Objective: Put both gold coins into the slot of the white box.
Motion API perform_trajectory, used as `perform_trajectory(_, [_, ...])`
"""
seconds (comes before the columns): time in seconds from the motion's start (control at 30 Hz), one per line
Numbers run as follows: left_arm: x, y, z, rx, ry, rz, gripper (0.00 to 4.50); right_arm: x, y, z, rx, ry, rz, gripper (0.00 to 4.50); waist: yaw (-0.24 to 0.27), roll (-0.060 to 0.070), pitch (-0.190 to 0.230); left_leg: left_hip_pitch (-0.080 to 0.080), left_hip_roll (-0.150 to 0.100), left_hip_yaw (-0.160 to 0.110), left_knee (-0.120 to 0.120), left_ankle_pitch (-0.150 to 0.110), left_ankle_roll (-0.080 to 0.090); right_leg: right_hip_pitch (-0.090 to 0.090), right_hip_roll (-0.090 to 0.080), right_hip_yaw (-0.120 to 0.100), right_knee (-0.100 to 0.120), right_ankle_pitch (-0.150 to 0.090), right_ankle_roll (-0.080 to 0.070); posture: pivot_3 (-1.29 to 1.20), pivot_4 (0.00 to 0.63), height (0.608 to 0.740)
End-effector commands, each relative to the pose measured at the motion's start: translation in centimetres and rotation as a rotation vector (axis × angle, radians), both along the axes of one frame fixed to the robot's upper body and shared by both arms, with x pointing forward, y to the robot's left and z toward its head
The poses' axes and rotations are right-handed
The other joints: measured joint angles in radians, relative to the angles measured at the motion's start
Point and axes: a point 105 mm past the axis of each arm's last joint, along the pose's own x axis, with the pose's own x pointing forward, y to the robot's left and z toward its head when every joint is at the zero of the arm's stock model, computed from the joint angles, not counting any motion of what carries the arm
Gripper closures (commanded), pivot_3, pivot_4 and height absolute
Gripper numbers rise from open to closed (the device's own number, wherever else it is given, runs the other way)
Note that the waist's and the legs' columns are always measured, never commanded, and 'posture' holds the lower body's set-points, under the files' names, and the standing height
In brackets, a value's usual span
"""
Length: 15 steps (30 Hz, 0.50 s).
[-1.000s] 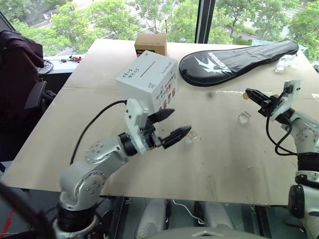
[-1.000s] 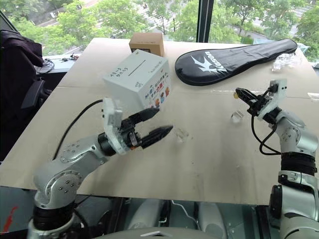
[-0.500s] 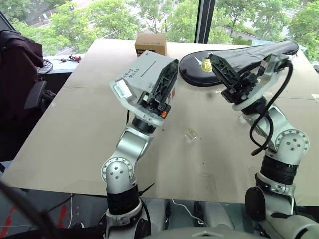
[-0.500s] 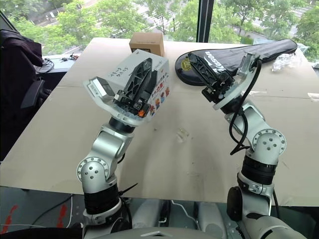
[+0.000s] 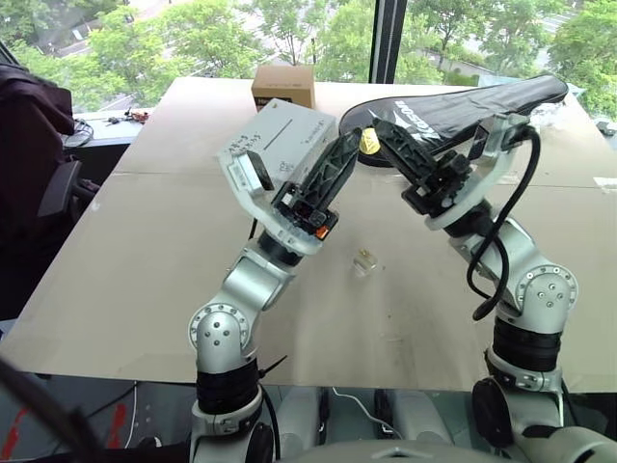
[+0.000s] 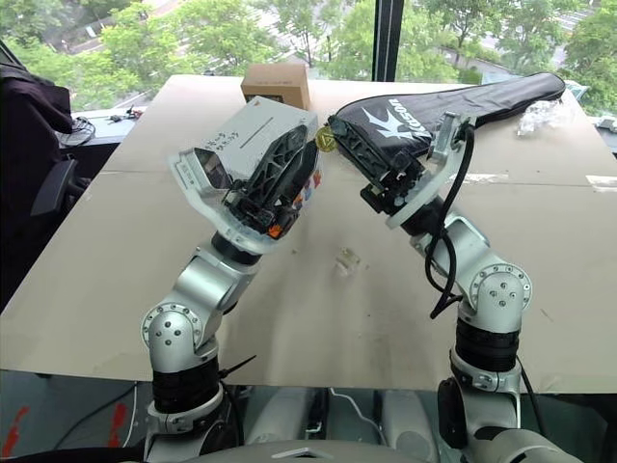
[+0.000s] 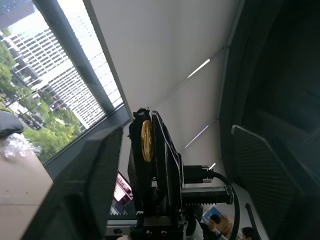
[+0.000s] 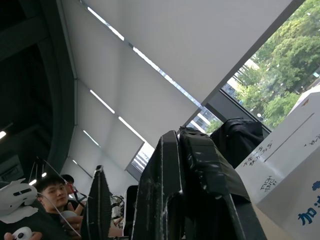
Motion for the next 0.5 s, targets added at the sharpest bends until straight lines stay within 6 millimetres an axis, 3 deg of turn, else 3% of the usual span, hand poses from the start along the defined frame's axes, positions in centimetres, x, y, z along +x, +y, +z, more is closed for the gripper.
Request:
perform_trajectory(0.03, [-0.28,-0.30,0.68,-0.011,-0.023,-0.024,2.16,-1.29,0.27,1.16,0.010,-0.065,0.021,4.50,0.000,0.000,0.000,0.000,0.000,0.000,0.000,0.000,0.000,0.000,0.000,0.000,0.000,0.000,0.000,0.00,0.150,0.740])
perform_trajectory(0.33, [-0.08,-0.32,0.66,-0.014,-0.013,-0.028,2.16,-1.63,0.61,1.03,-0.001,-0.073,0.039,4.50,0.000,0.000,0.000,0.000,0.000,0.000,0.000,0.000,0.000,0.000,0.000,0.000,0.000,0.000,0.000,0.00,0.150,0.740])
perform_trajectory(0.37, [-0.10,-0.31,0.68,-0.017,-0.013,-0.029,2.59,-1.60,0.59,1.03,0.001,-0.071,0.037,4.50,0.000,0.000,0.000,0.000,0.000,0.000,0.000,0.000,0.000,0.000,0.000,0.000,0.000,0.000,0.000,0.00,0.150,0.740])
perform_trajectory(0.43, [-0.14,-0.30,0.71,-0.021,-0.013,-0.031,3.01,-1.50,0.52,1.07,0.007,-0.067,0.032,4.50,0.000,0.000,0.000,0.000,0.000,0.000,0.000,0.000,0.000,0.000,0.000,0.000,0.000,0.000,0.000,0.00,0.150,0.740])
perform_trajectory(0.5, [-0.17,-0.31,0.71,-0.022,-0.012,-0.033,3.90,-1.44,0.50,1.09,0.007,-0.066,0.029,4.50,0.000,0.000,0.000,0.000,0.000,0.000,0.000,0.000,0.000,0.000,0.000,0.000,0.000,0.000,0.000,0.00,0.150,0.740])
